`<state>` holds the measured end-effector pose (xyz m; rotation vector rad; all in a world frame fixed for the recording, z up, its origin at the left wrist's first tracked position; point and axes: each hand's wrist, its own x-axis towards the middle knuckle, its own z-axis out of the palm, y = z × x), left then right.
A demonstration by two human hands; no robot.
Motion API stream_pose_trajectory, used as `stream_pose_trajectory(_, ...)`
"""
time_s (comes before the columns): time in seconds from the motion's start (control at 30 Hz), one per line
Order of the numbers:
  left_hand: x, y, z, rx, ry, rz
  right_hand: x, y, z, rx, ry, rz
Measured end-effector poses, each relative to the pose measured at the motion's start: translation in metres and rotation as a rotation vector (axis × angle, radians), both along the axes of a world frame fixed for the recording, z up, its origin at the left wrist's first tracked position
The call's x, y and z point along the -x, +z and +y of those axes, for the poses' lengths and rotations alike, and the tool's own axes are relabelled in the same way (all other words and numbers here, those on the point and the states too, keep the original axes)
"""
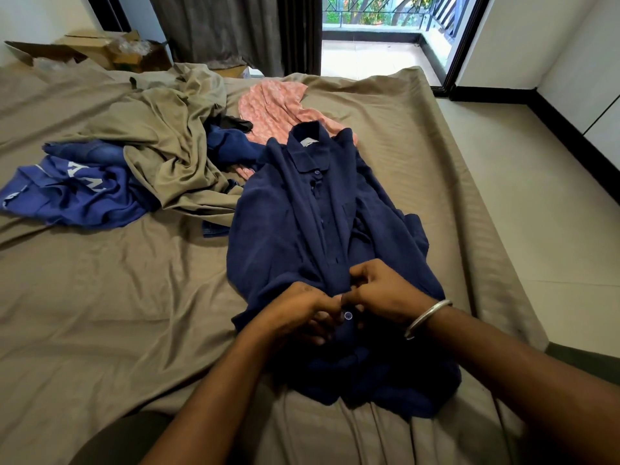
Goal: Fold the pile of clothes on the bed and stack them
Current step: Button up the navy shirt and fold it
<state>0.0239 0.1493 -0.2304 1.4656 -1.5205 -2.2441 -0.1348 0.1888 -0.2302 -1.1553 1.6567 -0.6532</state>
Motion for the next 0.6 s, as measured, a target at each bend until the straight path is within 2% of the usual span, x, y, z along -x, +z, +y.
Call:
stream_pose_trajectory(0.07, -0.006, 0.005, 0.000, -0.045, -0.088, -0.074, 0.002, 0.007, 0.003, -0.102, 0.129, -0.096)
stream_pose_trajectory(0.13, -0.005, 0.008, 0.000, 0.003, -0.061, -0.193, 0.004, 0.010, 0.006, -0.185, 0.226, -0.135)
stream_pose_trajectory(0.23, 0.001, -0.002, -0.001, 0.292, 0.195, -0.214, 0.004, 0.008, 0.008, -0.305, 0.365, -0.172)
stream_pose_trajectory(0.3, 0.001, -0.008, -0.002, 0.488, 0.285, -0.269, 0.005, 0.005, 0.009, -0.351, 0.418, -0.167)
stream_pose_trajectory(0.37, 0.000, -0.013, -0.001, 0.560, 0.277, -0.341, 0.003, -0.001, 0.010, -0.343, 0.389, -0.112)
stream_pose_trajectory(0.5, -0.002, -0.020, -0.003, 0.558, 0.294, -0.388, 0.000, -0.009, 0.007, -0.233, 0.153, 0.083)
stream_pose_trajectory(0.6, -0.002, -0.021, -0.005, 0.540, 0.308, -0.374, -0.002, -0.008, 0.005, -0.032, -0.002, 0.217)
